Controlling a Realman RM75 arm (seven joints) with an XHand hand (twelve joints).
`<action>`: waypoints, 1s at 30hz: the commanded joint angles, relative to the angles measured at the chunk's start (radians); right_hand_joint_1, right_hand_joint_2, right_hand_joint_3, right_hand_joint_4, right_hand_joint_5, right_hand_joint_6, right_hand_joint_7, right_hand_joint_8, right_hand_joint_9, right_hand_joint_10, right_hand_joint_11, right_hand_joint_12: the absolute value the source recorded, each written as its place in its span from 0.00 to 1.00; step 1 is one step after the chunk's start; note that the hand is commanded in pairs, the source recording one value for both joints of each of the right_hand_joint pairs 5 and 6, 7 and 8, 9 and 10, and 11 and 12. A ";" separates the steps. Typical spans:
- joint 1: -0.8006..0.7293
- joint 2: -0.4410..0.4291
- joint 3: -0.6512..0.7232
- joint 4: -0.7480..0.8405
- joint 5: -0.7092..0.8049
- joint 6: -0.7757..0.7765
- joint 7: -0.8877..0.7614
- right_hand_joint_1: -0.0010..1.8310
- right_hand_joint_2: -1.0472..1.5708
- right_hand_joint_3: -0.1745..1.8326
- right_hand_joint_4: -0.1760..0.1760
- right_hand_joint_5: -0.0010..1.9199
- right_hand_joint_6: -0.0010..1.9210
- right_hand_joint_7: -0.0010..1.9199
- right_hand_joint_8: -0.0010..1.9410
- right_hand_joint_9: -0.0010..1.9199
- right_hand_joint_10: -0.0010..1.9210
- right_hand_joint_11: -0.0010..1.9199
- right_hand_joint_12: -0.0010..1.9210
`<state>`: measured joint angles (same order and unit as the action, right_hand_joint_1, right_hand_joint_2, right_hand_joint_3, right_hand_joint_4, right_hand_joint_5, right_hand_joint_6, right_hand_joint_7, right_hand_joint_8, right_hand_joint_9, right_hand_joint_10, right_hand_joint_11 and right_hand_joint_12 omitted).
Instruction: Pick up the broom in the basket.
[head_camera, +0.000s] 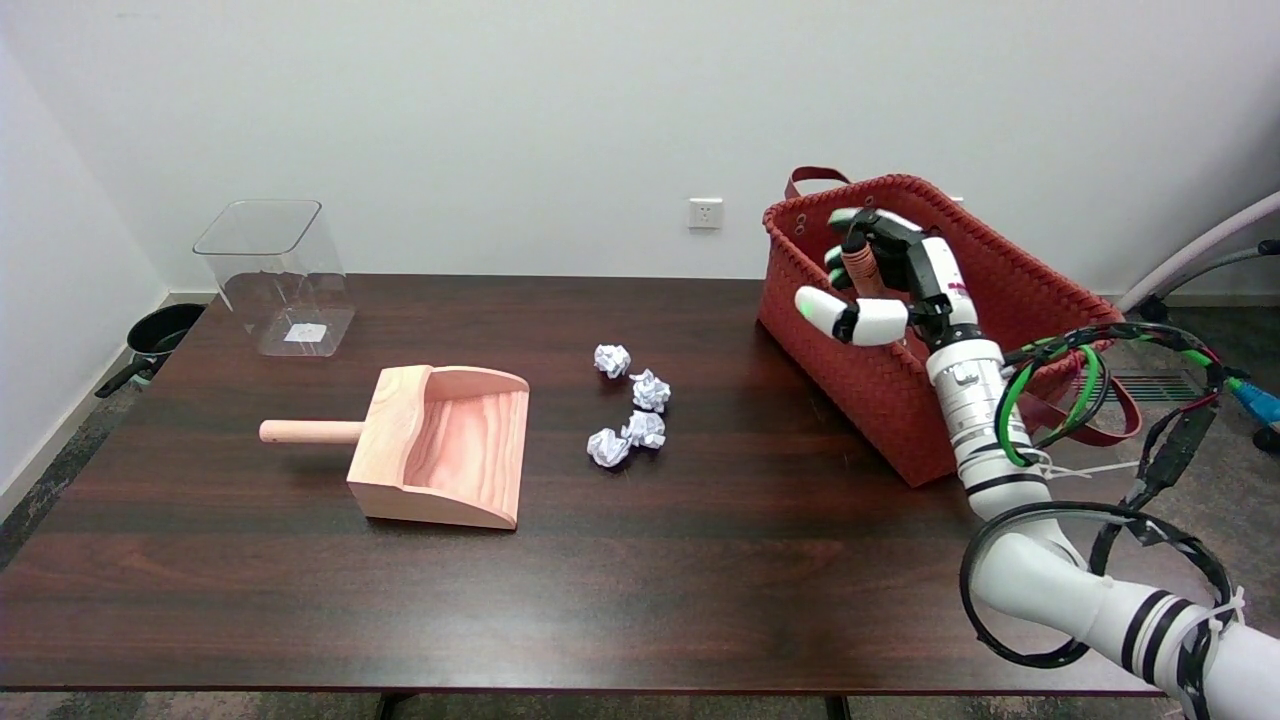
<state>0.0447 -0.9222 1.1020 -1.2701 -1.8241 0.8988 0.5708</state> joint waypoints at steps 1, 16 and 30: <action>0.010 0.000 -0.005 0.044 0.023 0.004 0.003 0.55 0.56 0.52 0.50 0.71 0.71 0.67 0.66 0.73 0.73 0.65 0.65; 0.068 -0.002 -0.041 0.073 0.016 0.028 0.003 0.51 0.66 0.51 0.50 1.00 1.00 0.90 0.89 0.90 0.90 0.86 0.86; 0.129 -0.013 -0.065 0.070 0.021 0.108 0.003 0.48 0.68 0.47 0.50 1.00 1.00 0.92 0.91 0.91 0.91 0.88 0.88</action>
<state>0.1139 -0.9274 1.0619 -1.2042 -1.8069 0.9370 0.5730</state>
